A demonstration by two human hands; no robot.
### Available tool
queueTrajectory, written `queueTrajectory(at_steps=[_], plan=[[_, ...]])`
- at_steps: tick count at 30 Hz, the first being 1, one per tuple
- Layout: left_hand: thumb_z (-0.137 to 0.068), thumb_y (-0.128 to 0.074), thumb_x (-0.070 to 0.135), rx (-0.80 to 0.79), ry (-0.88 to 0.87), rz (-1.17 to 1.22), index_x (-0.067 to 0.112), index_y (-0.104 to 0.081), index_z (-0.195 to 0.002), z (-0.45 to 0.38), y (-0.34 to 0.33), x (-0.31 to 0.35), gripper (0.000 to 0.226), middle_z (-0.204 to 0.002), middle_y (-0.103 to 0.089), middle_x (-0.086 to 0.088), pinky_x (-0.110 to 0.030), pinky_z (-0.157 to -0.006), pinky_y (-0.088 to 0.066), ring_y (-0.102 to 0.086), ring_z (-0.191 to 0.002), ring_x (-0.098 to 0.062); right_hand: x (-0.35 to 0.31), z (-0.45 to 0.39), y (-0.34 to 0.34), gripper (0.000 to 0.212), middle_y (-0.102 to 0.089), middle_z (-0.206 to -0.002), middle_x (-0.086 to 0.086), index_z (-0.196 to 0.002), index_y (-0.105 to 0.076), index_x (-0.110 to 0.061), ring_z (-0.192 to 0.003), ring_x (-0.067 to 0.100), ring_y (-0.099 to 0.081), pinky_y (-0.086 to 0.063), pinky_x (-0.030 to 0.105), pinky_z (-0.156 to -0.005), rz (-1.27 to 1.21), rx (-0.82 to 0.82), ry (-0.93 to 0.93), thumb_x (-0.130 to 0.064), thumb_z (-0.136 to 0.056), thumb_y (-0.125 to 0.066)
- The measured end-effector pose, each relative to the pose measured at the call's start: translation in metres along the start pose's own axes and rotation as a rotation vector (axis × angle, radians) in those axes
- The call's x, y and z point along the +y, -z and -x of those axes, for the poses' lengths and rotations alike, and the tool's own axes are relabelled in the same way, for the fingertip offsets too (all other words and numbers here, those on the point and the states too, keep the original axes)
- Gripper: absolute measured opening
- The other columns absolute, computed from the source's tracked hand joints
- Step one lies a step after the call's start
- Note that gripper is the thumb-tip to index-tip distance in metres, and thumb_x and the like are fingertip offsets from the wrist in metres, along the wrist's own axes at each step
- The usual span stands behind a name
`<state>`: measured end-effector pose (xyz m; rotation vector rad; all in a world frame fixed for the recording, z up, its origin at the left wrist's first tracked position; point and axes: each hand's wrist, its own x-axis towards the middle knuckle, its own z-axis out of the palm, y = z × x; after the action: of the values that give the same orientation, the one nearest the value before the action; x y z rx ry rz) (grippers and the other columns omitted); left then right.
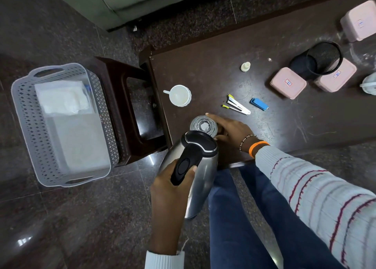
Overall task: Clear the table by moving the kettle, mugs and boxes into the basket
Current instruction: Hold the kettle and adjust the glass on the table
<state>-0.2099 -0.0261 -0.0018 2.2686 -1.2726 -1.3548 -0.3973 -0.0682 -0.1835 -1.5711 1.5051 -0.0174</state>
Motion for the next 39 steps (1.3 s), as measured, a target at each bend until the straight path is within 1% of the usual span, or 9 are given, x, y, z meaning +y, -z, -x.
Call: queueTrajectory(at_steps=[6, 10, 13, 17, 20, 24, 29, 36, 39], plan=[[-0.079, -0.070, 0.027, 0.006, -0.038, -0.028, 0.043, -0.060, -0.067, -0.002, 0.000, 0.004, 0.023, -0.071, -0.065, 0.010, -0.008, -0.053, -0.041, -0.059, -0.065, -0.009, 0.003, -0.001, -0.002, 0.080, -0.060, -0.127, 0.005, -0.144, -0.016, -0.043, -0.110, 0.031, -0.059, -0.050, 0.042, -0.087, 0.025, 0.011, -0.012, -0.033, -0.081, -0.065], [-0.079, -0.070, 0.026, 0.002, -0.053, -0.041, 0.041, -0.060, -0.066, -0.003, 0.001, 0.002, 0.023, -0.071, -0.065, 0.009, -0.010, -0.053, -0.041, -0.059, -0.065, -0.011, 0.004, -0.002, -0.002, 0.080, -0.061, -0.125, 0.006, -0.144, -0.015, -0.044, -0.110, 0.032, -0.059, -0.052, 0.044, -0.087, 0.042, 0.007, -0.016, -0.037, -0.082, -0.064], [-0.079, -0.070, 0.029, -0.003, -0.057, -0.053, 0.045, -0.060, -0.067, -0.002, 0.000, 0.001, 0.023, -0.069, -0.065, 0.009, -0.013, -0.056, -0.043, -0.060, -0.065, -0.010, 0.004, -0.001, -0.001, 0.080, -0.061, -0.124, 0.007, -0.144, -0.014, -0.043, -0.109, 0.032, -0.059, -0.053, 0.044, -0.086, 0.058, 0.001, -0.015, -0.037, -0.082, -0.064], [-0.079, -0.069, 0.030, 0.012, -0.074, -0.075, 0.049, -0.057, -0.068, -0.002, 0.001, 0.000, 0.026, -0.072, -0.064, 0.017, -0.008, -0.055, -0.043, -0.060, -0.067, -0.004, 0.001, -0.001, -0.002, 0.080, -0.060, -0.123, 0.008, -0.145, -0.015, -0.041, -0.104, 0.032, -0.061, -0.053, 0.044, -0.085, 0.090, 0.010, -0.006, -0.034, -0.083, -0.064], [-0.080, -0.069, 0.028, 0.025, -0.074, -0.050, 0.045, -0.058, -0.071, -0.003, 0.004, 0.000, 0.022, -0.072, -0.064, 0.021, -0.005, -0.054, -0.041, -0.060, -0.066, 0.001, 0.000, 0.001, -0.004, 0.080, -0.059, -0.123, 0.009, -0.146, -0.014, -0.040, -0.102, 0.033, -0.061, -0.054, 0.045, -0.084, 0.103, 0.024, -0.004, -0.032, -0.083, -0.063], [-0.079, -0.071, 0.026, 0.027, -0.074, -0.008, 0.037, -0.063, -0.075, -0.004, 0.005, -0.002, 0.014, -0.061, -0.066, 0.008, -0.006, -0.052, -0.041, -0.059, -0.059, -0.001, 0.000, 0.003, -0.007, 0.078, -0.059, -0.121, 0.009, -0.146, -0.016, -0.039, -0.100, 0.032, -0.061, -0.052, 0.041, -0.081, 0.056, 0.045, -0.008, -0.031, -0.084, -0.062], [-0.079, -0.070, 0.030, 0.016, -0.061, -0.011, 0.030, -0.069, -0.079, -0.004, 0.006, -0.006, 0.001, -0.062, -0.066, 0.005, -0.010, -0.053, -0.043, -0.060, -0.063, -0.006, 0.000, 0.003, -0.006, 0.077, -0.060, -0.124, 0.008, -0.145, -0.019, -0.038, -0.103, 0.031, -0.060, -0.050, 0.039, -0.082, 0.037, 0.054, 0.001, -0.030, -0.083, -0.064], [-0.079, -0.070, 0.030, 0.009, -0.076, -0.017, 0.037, -0.063, -0.073, -0.006, 0.004, -0.006, 0.012, -0.062, -0.066, 0.002, -0.011, -0.054, -0.042, -0.060, -0.064, -0.010, 0.002, 0.002, -0.006, 0.077, -0.061, -0.125, 0.005, -0.145, -0.020, -0.039, -0.106, 0.031, -0.060, -0.051, 0.040, -0.081, 0.068, 0.068, 0.006, -0.033, -0.082, -0.064], [-0.079, -0.070, 0.030, 0.012, -0.053, -0.012, 0.032, -0.066, -0.074, -0.005, 0.004, -0.009, 0.007, -0.061, -0.066, 0.004, -0.010, -0.052, -0.042, -0.059, -0.060, -0.006, 0.002, 0.002, -0.007, 0.077, -0.062, -0.124, 0.005, -0.144, -0.021, -0.041, -0.105, 0.032, -0.061, -0.051, 0.040, -0.081, 0.059, 0.073, -0.001, -0.032, -0.082, -0.065]])
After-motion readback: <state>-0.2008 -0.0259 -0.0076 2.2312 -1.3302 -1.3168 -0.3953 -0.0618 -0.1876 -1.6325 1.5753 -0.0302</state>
